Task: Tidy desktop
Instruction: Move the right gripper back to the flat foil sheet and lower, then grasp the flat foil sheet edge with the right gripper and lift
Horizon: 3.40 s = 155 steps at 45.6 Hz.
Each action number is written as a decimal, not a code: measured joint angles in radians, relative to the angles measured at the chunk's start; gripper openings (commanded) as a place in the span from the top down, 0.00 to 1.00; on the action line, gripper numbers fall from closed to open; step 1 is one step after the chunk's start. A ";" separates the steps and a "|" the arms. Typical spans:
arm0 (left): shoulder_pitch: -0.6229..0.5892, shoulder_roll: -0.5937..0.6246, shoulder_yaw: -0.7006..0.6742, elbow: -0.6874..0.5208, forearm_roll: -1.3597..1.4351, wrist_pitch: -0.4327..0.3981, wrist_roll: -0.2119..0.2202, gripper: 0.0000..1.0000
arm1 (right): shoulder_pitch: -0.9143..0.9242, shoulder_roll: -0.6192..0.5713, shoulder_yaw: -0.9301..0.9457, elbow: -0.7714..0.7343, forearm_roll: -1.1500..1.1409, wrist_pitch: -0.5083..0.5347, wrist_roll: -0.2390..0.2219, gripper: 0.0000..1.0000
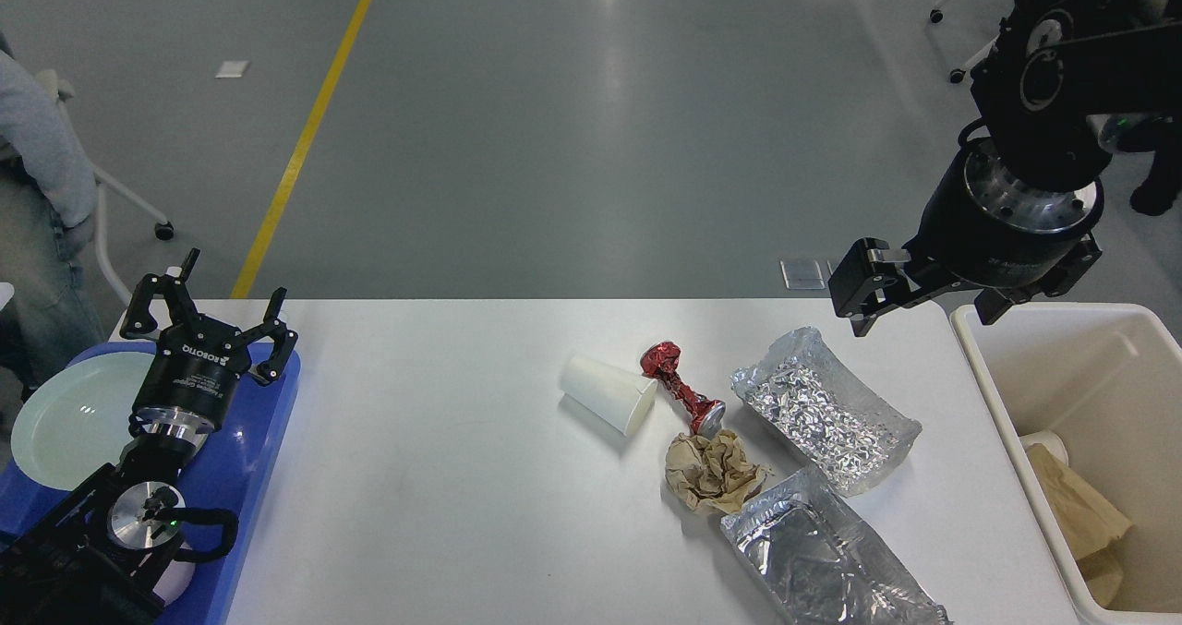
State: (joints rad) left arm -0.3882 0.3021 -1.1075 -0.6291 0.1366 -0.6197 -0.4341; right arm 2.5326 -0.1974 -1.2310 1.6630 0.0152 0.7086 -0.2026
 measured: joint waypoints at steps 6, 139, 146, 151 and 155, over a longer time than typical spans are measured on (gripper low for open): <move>-0.001 0.000 0.000 0.000 0.000 0.000 0.000 0.04 | -0.021 0.000 0.005 0.006 0.001 -0.001 0.000 0.00; -0.001 0.000 0.000 0.000 0.000 0.000 0.000 0.04 | -0.873 -0.102 0.070 0.030 -0.450 -0.566 0.129 1.00; -0.001 0.000 0.000 0.000 0.000 0.000 0.000 0.04 | -0.654 -0.172 0.068 0.081 -0.362 -0.372 0.183 1.00; -0.001 0.000 0.000 0.000 0.000 0.000 0.000 0.04 | -0.495 -0.185 0.054 0.083 -0.228 -0.251 0.193 1.00; 0.000 0.000 0.000 0.000 0.000 0.000 0.000 0.04 | -0.360 -0.174 0.017 0.083 -0.143 -0.168 0.195 1.00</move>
State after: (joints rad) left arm -0.3884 0.3022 -1.1075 -0.6289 0.1365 -0.6199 -0.4341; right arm 2.1728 -0.3716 -1.2143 1.7457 -0.1274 0.5403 -0.0080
